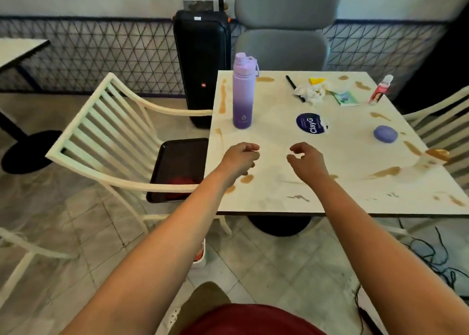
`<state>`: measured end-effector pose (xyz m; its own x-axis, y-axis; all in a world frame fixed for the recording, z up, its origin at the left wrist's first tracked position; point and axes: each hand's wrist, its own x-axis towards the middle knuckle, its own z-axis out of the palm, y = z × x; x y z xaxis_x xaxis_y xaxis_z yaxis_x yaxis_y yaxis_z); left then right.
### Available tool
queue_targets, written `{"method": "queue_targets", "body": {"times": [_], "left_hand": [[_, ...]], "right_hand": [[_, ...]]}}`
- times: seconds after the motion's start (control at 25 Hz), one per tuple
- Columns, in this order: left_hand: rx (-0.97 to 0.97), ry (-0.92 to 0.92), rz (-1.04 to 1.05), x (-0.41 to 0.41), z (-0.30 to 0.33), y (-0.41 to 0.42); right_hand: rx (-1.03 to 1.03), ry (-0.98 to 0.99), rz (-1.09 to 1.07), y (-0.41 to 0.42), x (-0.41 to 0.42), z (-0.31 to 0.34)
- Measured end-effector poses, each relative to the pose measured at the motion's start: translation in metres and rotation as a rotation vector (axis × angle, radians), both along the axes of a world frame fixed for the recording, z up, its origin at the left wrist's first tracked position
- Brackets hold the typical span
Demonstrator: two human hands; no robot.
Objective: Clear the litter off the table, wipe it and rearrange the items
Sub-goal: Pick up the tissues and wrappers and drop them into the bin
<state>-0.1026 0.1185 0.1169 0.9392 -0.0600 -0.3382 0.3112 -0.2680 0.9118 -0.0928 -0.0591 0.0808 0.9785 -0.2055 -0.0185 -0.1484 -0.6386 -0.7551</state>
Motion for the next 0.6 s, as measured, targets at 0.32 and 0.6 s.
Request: {"method": "queue_targets", "body": {"times": [0.32,0.6], "left_hand": [[0.036,0.042,-0.073,0.049,-0.018,-0.058],[0.037,0.087,-0.070,0.140,-0.047,-0.081]], "right_hand": [[0.001,0.085,-0.088,-0.085,0.027,-0.019],[-0.032,0.166,-0.160,-0.119,0.096,-0.031]]}}
